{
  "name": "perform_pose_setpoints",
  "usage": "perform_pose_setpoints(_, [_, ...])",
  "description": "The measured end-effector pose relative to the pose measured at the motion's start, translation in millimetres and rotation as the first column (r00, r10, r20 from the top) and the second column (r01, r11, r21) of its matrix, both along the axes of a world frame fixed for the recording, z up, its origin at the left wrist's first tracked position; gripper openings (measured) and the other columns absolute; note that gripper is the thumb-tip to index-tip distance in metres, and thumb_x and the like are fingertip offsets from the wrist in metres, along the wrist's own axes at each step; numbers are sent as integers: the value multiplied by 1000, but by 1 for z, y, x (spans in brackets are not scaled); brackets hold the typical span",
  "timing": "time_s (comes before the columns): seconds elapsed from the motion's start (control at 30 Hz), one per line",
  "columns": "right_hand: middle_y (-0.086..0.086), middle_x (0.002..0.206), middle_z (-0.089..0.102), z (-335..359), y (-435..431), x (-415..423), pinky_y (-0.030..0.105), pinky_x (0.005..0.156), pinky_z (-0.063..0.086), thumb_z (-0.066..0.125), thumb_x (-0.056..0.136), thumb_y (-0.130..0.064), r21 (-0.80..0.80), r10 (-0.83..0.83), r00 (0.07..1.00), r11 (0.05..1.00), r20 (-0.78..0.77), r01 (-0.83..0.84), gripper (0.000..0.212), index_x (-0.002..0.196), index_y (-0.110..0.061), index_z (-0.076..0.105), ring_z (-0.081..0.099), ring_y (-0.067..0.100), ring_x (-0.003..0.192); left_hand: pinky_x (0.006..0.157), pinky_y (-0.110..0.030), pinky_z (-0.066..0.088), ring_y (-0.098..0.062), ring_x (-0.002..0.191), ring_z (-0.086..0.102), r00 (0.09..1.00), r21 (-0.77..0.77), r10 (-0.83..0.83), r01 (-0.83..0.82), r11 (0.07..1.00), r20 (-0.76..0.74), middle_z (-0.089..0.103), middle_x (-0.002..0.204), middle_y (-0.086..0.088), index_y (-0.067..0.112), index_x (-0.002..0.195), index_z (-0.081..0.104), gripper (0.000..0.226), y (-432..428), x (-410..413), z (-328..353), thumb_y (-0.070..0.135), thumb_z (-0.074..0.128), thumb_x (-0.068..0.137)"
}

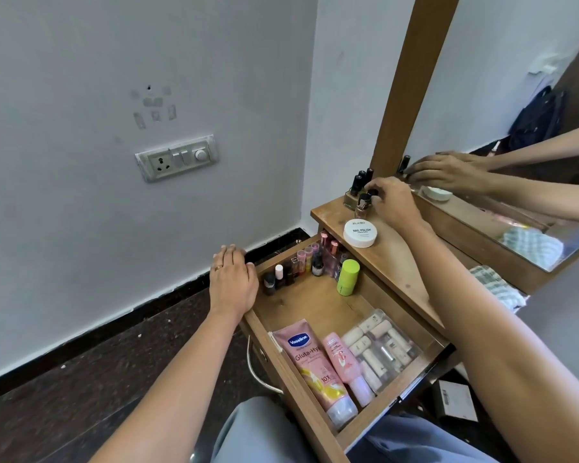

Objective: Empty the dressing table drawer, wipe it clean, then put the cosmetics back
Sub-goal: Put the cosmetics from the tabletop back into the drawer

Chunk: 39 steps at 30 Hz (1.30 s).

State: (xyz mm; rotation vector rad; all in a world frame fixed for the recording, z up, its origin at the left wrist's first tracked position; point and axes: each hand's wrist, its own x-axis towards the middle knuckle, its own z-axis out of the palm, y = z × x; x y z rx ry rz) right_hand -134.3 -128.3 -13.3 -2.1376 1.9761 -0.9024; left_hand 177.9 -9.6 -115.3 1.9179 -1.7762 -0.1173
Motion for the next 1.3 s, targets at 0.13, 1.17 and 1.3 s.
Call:
perform_pose_setpoints(0.13, [12,101,64,-6,-2,-4,38,83,50,53,79,5,22,-7,1000,1000,24,7,35,105,-16,64,58,26,91,120,-41,15,-30,141,30,999,-10,6,-6,1000,-32,46,142,-17,4,128,52,38,-1,0,0,20,37,98])
perform_pose_setpoints(1.17, [5,113,63,-102,99,177,36,90,45,62,83,-9,150,564,787,825,-250,-544,36,119,-7,63,46,23,105,121,-40,13,-29,144,23,968,-36,152,-163,986,-200,40,147,-18,0,133,46,39,2,-3,1,17,34,100])
perform_pose_setpoints(1.3, [4,108,63,-111,95,181,37,88,46,67,81,-15,119,538,795,841,-279,-527,35,116,-8,64,46,23,102,120,-41,16,-29,143,25,971,-35,164,-173,984,-177,41,146,-18,0,133,46,39,1,-3,0,18,34,100])
